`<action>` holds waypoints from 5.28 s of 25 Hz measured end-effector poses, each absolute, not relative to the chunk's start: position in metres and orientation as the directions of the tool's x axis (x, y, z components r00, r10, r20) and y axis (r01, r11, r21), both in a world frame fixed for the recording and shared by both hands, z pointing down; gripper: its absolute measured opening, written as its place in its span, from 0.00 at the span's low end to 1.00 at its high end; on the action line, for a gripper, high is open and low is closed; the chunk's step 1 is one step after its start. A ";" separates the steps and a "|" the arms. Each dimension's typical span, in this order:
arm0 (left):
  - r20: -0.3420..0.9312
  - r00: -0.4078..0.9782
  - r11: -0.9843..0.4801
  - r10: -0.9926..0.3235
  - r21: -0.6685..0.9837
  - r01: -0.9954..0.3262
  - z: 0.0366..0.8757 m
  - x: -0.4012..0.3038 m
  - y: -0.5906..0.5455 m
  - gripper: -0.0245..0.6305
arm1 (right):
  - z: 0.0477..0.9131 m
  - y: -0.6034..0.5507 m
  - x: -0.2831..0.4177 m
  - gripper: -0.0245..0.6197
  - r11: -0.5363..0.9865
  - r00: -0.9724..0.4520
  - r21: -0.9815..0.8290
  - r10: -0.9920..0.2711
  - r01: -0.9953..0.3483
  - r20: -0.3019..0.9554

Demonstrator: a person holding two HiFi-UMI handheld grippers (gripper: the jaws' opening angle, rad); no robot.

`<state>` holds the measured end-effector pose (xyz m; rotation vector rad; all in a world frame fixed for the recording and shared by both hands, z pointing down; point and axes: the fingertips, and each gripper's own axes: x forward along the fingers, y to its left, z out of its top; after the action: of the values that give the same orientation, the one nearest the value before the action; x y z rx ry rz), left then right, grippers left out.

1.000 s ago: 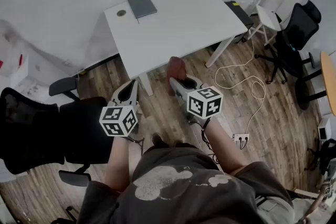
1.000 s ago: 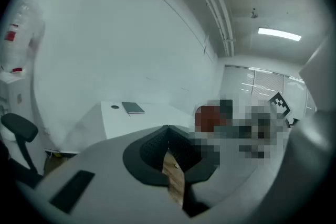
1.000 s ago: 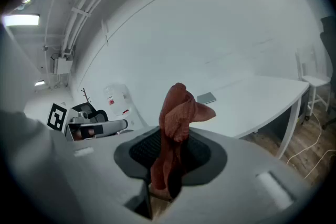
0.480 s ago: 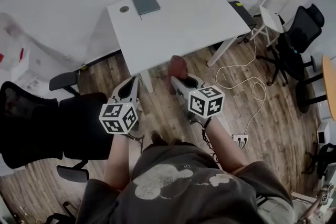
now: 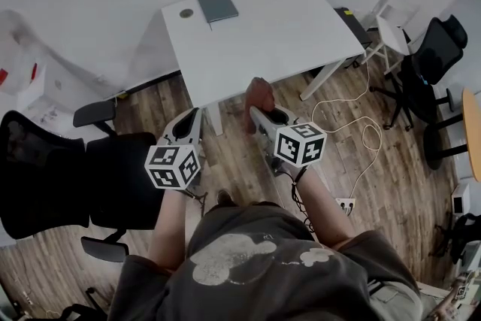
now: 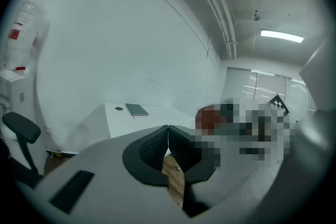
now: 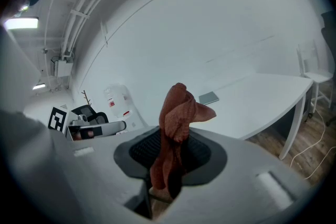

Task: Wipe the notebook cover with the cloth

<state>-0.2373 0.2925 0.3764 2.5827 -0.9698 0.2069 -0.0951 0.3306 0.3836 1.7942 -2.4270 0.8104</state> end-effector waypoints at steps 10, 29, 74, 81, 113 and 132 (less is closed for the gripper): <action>0.258 0.763 -0.699 -0.592 0.308 -0.646 0.381 -0.263 0.272 0.04 | 0.389 0.317 -0.100 0.21 0.153 -0.291 -0.394 -0.902 -0.906 0.318; 0.317 0.703 -0.624 -0.636 0.324 -0.711 0.408 -0.216 0.166 0.04 | 0.413 0.184 -0.044 0.21 0.206 -0.370 -0.439 -0.868 -0.874 0.330; 0.381 0.602 -0.484 -0.702 0.365 -0.795 0.423 -0.099 -0.045 0.04 | 0.432 -0.048 0.064 0.21 0.368 -0.549 -0.450 -0.738 -0.814 0.391; 0.363 0.667 -0.518 -0.651 0.430 -0.740 0.424 -0.098 -0.072 0.04 | 0.429 -0.064 0.054 0.21 0.318 -0.511 -0.446 -0.746 -0.837 0.427; 0.563 0.506 -0.354 -0.654 0.363 -0.862 0.516 -0.054 -0.214 0.04 | 0.482 -0.233 0.096 0.21 0.415 -0.624 -0.478 -0.627 -0.775 0.467; 0.684 0.486 -0.291 -0.545 0.389 -0.874 0.573 -0.029 -0.236 0.04 | 0.486 -0.285 0.069 0.21 0.500 -0.696 -0.486 -0.556 -0.717 0.455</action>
<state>-0.0292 -0.2360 0.5735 1.9762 -1.1706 0.5538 0.0691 -0.2850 0.4864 1.0837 -2.5062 0.9794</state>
